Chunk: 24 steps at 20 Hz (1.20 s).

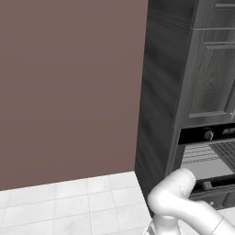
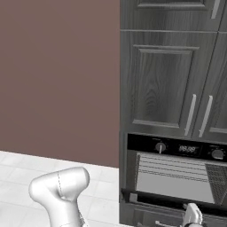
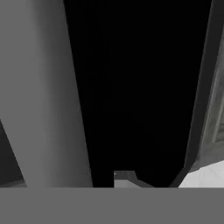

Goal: Take the fish from the oven and place it on the plate on the counter.

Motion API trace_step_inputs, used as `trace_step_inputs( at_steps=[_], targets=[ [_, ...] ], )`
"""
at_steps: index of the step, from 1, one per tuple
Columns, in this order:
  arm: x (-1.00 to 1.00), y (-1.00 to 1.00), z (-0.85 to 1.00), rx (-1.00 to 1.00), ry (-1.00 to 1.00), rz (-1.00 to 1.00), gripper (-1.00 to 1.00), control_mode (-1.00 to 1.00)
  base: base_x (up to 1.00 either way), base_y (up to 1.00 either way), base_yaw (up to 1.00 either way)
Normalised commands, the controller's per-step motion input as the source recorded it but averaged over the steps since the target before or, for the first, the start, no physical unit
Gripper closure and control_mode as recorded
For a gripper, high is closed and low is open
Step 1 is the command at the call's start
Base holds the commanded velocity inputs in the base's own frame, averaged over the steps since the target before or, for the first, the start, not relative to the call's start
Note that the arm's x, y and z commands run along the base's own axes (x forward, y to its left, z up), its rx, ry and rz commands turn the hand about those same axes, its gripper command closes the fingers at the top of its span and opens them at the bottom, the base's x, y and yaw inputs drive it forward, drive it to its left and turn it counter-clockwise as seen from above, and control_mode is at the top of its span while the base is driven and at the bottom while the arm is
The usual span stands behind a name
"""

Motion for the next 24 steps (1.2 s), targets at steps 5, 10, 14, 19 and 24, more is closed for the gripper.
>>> trace_step_inputs(
  at_steps=[5, 10, 14, 19, 24],
  targets=[
    [-0.8, -0.16, -1.0, -0.06, 0.03, 0.01, 1.0, -1.0, 0.0, 0.0, 0.0],
    [-0.75, -0.2, -1.0, -0.07, 0.07, 0.01, 1.0, -1.0, 0.0, 0.0, 0.0],
    [-0.78, -0.19, -1.0, -0.07, 0.08, 0.01, 1.0, -1.0, 0.0, 0.0, 0.0],
    [-0.73, -0.15, -0.95, -0.07, 0.09, 0.0, 1.0, -1.0, 0.0, 0.0, 0.0],
    [-0.53, -0.03, -0.08, -0.01, -0.04, 0.05, 1.0, -1.0, 0.0, 0.0, 0.0]
  ],
)
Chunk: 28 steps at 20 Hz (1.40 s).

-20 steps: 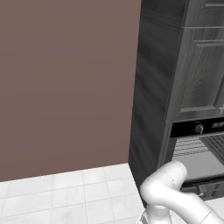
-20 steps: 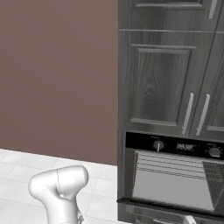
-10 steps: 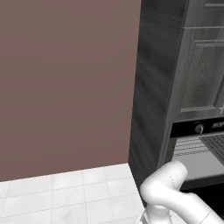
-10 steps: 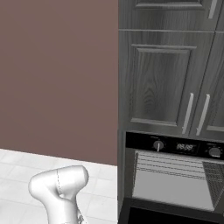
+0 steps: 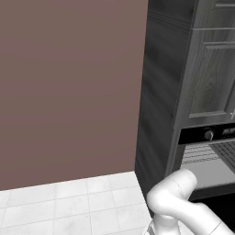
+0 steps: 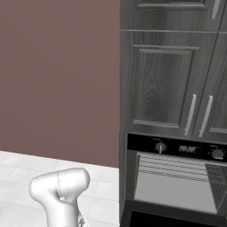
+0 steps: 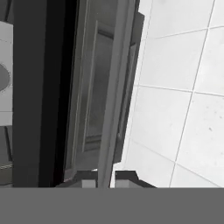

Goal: Take the fish from the oven and place it on the plate on the counter.

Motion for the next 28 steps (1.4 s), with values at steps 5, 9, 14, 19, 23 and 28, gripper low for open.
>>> trace_step_inputs(
  at_steps=[5, 9, 14, 19, 23, 28],
  targets=[
    [-0.3, 0.0, 0.0, 0.0, -0.14, 0.02, 1.0, -1.0, 0.0, 0.0, 0.0],
    [-0.59, 0.0, 0.29, 0.0, -0.2, 0.0, 1.0, -1.0, 0.0, 0.0, 0.0],
    [-0.72, -0.01, 0.7, 0.0, -0.23, 0.0, 1.0, -1.0, 0.0, 0.0, 0.0],
    [-0.67, 0.0, 0.92, 0.0, -0.2, 0.0, 1.0, -1.0, 0.0, 0.0, 0.0],
    [-0.6, 0.0, 1.0, 0.0, -0.18, 0.0, 1.0, -1.0, 0.0, 0.0, 0.0],
    [-0.49, 0.0, 1.0, 0.0, -0.16, 0.0, 1.0, -1.0, 0.0, 0.0, 0.0]
  ],
)
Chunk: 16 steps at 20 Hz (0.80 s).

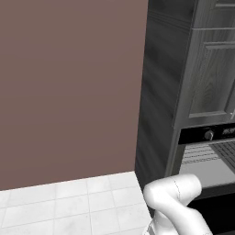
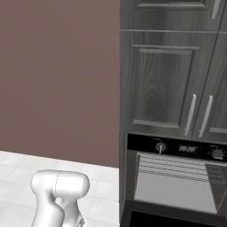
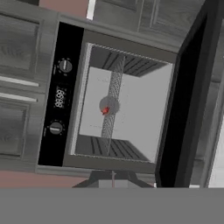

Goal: Take the fish from the oven and place it on the plate on the counter.

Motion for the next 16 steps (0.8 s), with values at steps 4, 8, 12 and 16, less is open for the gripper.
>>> trace_step_inputs(
  at_steps=[4, 8, 12, 16],
  targets=[
    [-0.37, 0.0, 1.0, 0.0, -0.14, 0.0, 1.0, -1.0, 0.0, 0.0, 0.0],
    [-0.09, 0.0, 0.85, 0.0, -0.1, 0.0, 1.0, -1.0, 0.0, 0.0, 0.0],
    [0.1, 0.01, 0.57, 0.0, -0.03, 0.0, 1.0, -1.0, 0.0, 0.0, 0.0],
    [0.28, 0.18, 0.54, 0.0, 0.0, 0.0, 1.0, -1.0, 0.0, 0.0, 0.0]
  ],
)
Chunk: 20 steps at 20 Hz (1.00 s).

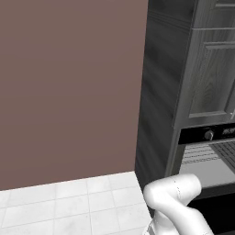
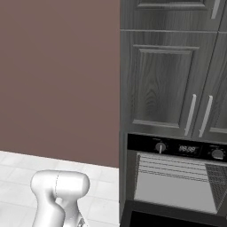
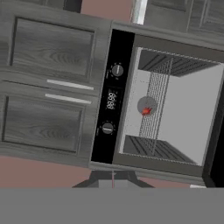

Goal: Take the fish from the oven and place it on the plate on the counter.

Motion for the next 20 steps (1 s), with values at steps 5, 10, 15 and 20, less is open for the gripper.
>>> trace_step_inputs(
  at_steps=[5, 10, 15, 20],
  targets=[
    [0.46, 0.24, 0.41, -0.03, 0.05, 0.0, 1.0, -1.0, 0.0, 0.0, 0.0],
    [0.64, 0.17, 0.1, -0.03, 0.04, 0.0, 1.0, -1.0, 0.0, 0.0, 0.0],
    [0.74, 0.21, 0.0, -0.02, 0.0, -0.02, 1.0, -1.0, 0.0, 0.0, 0.0],
    [0.93, 0.16, 0.0, -0.04, 0.05, -0.04, 1.0, -1.0, 0.0, 0.0, 0.0]
  ],
)
